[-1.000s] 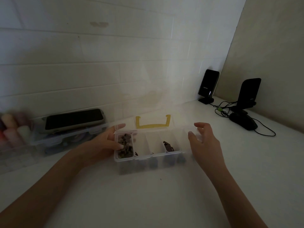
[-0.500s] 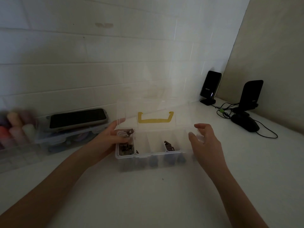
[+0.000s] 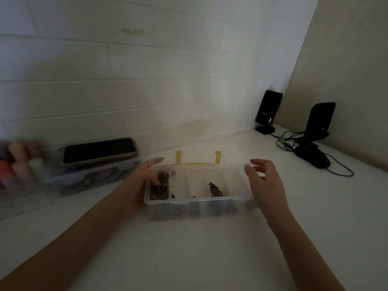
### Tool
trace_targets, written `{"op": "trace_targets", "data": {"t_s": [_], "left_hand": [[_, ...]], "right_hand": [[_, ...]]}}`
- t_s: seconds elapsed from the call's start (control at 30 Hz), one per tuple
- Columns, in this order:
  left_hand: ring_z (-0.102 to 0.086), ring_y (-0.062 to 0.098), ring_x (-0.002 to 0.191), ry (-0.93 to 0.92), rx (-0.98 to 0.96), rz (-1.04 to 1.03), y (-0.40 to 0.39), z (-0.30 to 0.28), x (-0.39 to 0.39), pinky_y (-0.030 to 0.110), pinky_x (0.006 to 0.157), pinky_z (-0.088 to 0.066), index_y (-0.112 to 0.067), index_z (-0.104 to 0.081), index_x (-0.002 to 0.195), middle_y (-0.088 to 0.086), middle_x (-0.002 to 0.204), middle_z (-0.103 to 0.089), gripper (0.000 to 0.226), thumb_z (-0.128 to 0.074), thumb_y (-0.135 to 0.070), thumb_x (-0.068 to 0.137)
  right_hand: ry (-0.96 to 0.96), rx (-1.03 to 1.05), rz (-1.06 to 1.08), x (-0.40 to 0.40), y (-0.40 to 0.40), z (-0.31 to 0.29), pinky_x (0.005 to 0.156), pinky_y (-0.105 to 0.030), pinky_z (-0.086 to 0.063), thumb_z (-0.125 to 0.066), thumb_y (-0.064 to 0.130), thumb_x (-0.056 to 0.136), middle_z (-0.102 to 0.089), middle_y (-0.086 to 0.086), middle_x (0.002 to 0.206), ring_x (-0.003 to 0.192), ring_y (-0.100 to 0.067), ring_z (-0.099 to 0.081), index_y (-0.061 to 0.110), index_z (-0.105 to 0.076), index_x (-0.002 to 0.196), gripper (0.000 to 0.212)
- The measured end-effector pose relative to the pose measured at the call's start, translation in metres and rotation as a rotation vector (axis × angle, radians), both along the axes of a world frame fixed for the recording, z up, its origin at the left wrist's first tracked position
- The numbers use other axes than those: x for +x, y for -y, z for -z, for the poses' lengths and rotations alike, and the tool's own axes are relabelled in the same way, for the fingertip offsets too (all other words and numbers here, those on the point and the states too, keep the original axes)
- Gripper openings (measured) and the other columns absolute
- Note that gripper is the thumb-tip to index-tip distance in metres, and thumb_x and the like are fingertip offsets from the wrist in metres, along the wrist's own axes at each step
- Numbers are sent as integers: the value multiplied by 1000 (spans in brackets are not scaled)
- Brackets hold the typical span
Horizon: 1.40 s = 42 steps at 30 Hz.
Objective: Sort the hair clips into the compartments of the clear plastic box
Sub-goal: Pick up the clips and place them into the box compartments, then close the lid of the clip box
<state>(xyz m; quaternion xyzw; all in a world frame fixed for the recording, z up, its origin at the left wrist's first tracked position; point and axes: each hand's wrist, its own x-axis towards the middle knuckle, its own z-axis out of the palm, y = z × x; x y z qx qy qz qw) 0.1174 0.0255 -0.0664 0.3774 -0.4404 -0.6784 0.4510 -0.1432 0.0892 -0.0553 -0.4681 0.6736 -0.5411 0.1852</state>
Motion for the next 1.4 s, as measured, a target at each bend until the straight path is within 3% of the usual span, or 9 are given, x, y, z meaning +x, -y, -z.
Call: {"op": "trace_targets", "data": {"t_s": [0.17,0.4,0.5,0.6,0.77,0.87,1.07,1.27,1.4], "left_hand": [[-70,22,83,28,6,19,-2,2,-3,28,60,-53,-19,-59,111,10,99,-72,38,-66,-22,74],[-70,19,94,21,-162,46,4,7,1,25,65,-56,-30,-53,118,3,107,-72,87,-90,-23,39],[-69,23,97,-149,-87,24,8,3,2,31,66,-57,-35,-62,114,12,113,-69,40,-67,-43,74],[-64,28,108,-297,0,34,11,-1,7,42,79,-53,-24,-73,102,14,116,-68,63,-40,-70,75],[-69,31,90,-252,0,36,3,-6,4,36,70,-54,-12,-66,56,12,104,-72,57,-43,-57,82],[-67,29,84,-65,-97,125,-3,-9,3,29,59,-56,-12,-65,81,10,101,-71,16,-64,-22,69],[-70,22,84,0,-227,210,-4,-8,14,26,63,-56,-25,-58,116,8,101,-71,53,-60,1,70],[-67,8,79,149,-424,37,-1,-3,7,16,64,-52,-27,-73,87,-6,89,-72,26,-59,-6,79],[-63,12,93,296,-520,-142,-6,-1,-3,11,74,-47,-28,-75,80,-5,96,-72,40,-44,-6,94]], "right_hand": [[-7,3,-7,0,0,0,78,-31,-42,-54,32,89,-55,-1,116,100,-14,-52,28,-50,111,22],[157,22,-47,-2,0,-2,87,-32,-43,-52,36,90,-58,2,119,108,-15,-55,27,-51,120,32],[386,57,-75,-3,1,-6,100,-41,-42,-49,42,90,-58,5,121,111,-15,-56,27,-52,124,37],[630,70,-125,-3,-2,-13,82,-34,-45,-42,54,90,-63,7,109,100,-9,-58,32,-63,103,33],[803,116,-249,-19,-3,-16,75,-35,-48,-26,65,90,-68,-5,105,95,-23,-63,26,-68,110,60],[751,250,-317,-31,-7,-18,61,-31,-47,-41,59,87,-68,-4,95,76,-22,-63,27,-68,109,47],[612,211,-431,-31,-5,-9,68,-33,-57,-70,28,76,-66,-6,111,94,-23,-68,26,-55,124,50],[434,149,-343,-27,-5,-6,61,-30,-55,-66,31,84,-65,-7,109,89,-22,-68,33,-52,124,43],[157,-80,-123,-14,-4,5,61,-12,-44,-51,29,93,-65,5,108,90,4,-59,34,-62,109,19]]}}
